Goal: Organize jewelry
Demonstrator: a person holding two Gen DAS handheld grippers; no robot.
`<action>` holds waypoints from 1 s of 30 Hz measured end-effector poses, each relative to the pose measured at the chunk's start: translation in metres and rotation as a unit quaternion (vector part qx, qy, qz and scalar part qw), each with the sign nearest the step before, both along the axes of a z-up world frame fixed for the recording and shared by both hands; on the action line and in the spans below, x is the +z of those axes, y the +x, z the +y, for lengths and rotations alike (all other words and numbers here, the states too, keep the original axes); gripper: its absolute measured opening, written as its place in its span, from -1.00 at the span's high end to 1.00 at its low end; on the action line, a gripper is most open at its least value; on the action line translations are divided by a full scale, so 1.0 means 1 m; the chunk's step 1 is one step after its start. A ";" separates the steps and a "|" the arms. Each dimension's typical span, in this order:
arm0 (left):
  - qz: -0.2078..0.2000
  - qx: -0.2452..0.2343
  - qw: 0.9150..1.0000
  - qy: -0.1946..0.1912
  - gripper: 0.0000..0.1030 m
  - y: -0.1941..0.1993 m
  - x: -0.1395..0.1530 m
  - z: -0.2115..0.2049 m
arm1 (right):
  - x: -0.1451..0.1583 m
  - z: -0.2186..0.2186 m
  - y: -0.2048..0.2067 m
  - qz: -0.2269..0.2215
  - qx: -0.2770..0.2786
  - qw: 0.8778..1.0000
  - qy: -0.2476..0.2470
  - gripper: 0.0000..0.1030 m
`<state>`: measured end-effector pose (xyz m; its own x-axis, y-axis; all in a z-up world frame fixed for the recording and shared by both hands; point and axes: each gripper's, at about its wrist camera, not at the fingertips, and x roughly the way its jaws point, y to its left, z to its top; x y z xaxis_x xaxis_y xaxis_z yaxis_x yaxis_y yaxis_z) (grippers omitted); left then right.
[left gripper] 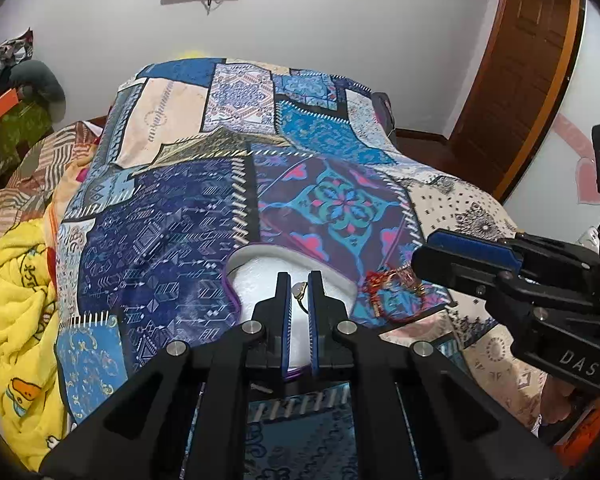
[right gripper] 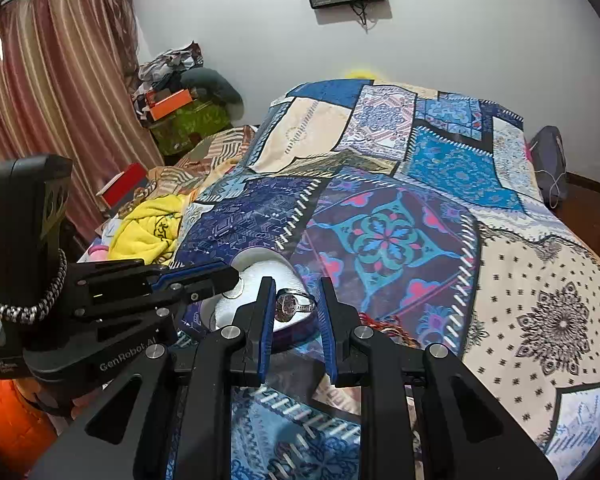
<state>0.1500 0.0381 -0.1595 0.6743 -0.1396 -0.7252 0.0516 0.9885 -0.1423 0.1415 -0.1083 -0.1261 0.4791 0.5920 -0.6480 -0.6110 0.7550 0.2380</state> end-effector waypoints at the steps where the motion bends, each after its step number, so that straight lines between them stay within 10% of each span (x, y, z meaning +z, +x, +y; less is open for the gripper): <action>1: 0.002 0.001 1.000 0.000 0.88 0.000 -0.002 0.002 | -0.002 0.003 0.001 0.002 0.002 1.000 -0.001 0.63; 30: 0.005 -0.009 1.000 0.014 0.88 0.002 -0.022 0.020 | -0.038 0.049 0.023 0.041 0.051 0.997 -0.030 0.63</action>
<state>0.1524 0.0578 -0.1811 0.6643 -0.1308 -0.7359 0.0673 0.9910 -0.1155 0.1646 -0.0591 -0.1644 0.3628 0.5944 -0.7177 -0.6653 0.7045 0.2471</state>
